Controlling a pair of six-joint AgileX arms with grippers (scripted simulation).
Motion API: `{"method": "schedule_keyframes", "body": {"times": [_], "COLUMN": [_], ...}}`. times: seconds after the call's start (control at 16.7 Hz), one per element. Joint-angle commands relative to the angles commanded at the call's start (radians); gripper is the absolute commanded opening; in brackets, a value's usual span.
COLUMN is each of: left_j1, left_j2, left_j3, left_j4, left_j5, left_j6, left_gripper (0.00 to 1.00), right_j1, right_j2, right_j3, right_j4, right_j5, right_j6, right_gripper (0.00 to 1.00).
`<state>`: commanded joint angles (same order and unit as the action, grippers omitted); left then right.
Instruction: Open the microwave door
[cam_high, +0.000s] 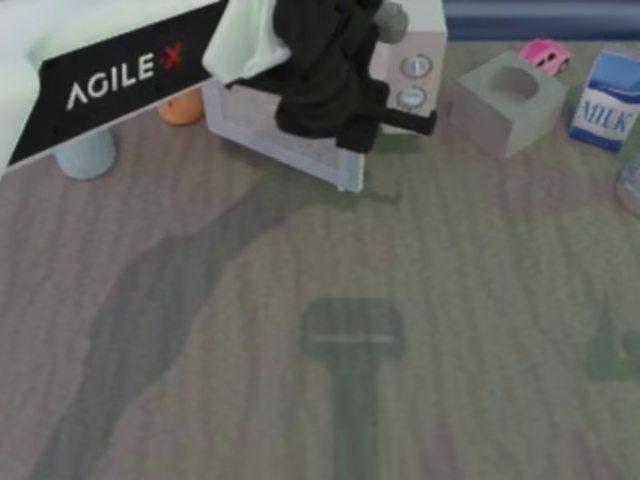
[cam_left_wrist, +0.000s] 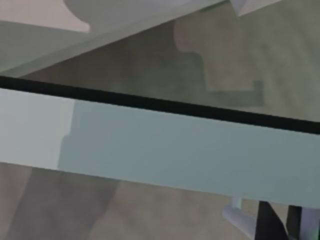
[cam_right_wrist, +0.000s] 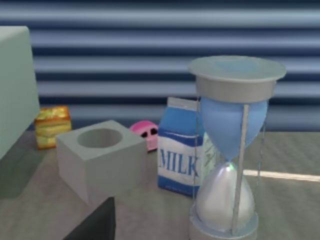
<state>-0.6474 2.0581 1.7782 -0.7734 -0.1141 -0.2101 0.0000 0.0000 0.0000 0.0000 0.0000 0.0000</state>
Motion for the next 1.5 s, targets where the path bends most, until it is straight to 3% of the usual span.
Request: {"method": "schedule_keyframes", "body": {"times": [0.36, 1.5], "left_j1": [0.029, 0.03], "left_j2": [-0.077, -0.078], "left_j3": [-0.111, -0.112], "left_j4": [0.045, 0.045], "left_j5": [0.054, 0.054], "left_j6": [0.109, 0.109], "left_gripper": [0.0, 0.0], "right_j1": [0.0, 0.0], "right_j2": [0.0, 0.0], "right_j3": [0.0, 0.0], "right_j4": [0.0, 0.0], "right_j5": [0.0, 0.0], "right_j6": [0.0, 0.0], "right_gripper": [1.0, 1.0]}}
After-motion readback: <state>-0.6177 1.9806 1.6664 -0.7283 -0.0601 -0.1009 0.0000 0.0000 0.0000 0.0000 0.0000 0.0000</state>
